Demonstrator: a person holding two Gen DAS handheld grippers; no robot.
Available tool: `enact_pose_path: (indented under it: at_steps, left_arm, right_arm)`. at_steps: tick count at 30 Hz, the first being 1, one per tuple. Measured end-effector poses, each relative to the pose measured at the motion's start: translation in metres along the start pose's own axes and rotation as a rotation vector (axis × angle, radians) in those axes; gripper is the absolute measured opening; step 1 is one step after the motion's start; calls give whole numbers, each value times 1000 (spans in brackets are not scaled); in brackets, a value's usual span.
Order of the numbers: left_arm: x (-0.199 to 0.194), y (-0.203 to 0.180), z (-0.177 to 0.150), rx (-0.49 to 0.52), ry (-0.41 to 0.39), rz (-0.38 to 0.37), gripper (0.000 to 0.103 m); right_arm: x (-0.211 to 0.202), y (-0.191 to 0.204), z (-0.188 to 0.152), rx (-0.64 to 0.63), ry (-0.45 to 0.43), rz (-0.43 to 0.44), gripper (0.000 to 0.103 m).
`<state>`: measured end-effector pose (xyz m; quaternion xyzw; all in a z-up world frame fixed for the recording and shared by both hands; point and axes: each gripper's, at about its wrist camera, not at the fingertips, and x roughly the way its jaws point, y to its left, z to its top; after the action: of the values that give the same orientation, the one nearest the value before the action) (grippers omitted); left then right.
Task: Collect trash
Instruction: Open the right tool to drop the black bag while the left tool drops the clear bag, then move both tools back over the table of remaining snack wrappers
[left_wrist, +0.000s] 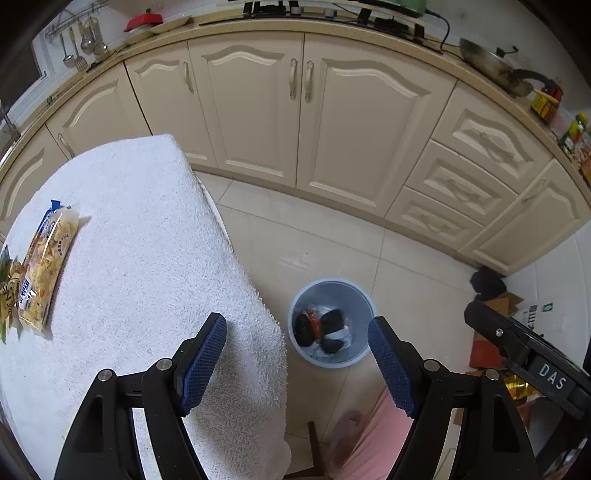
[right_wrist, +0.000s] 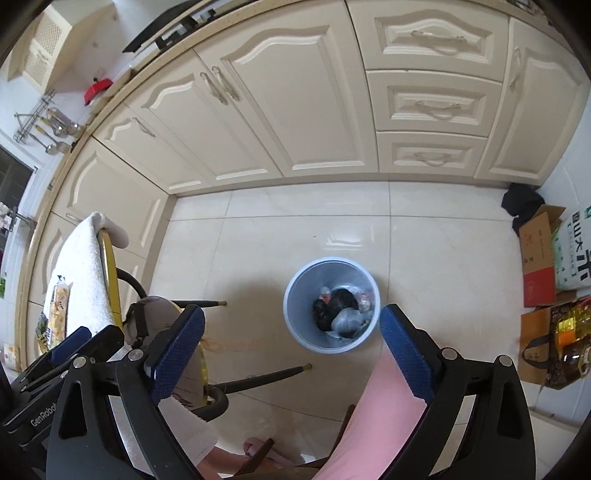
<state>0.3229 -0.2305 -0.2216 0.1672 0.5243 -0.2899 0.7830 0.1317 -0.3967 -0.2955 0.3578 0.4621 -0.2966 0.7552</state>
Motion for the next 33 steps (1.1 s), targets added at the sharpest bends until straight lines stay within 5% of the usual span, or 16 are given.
enact_pose_path:
  at_steps: [17,33]
  left_arm:
    - [-12,15,-4,-2,1,-40,75]
    - [-84,53,-54,-57,-97,-37,75]
  right_arm:
    - [-25,7,-13,-37,-39,-61,97]
    - [-68,50,-46,-159,-110,-60,97]
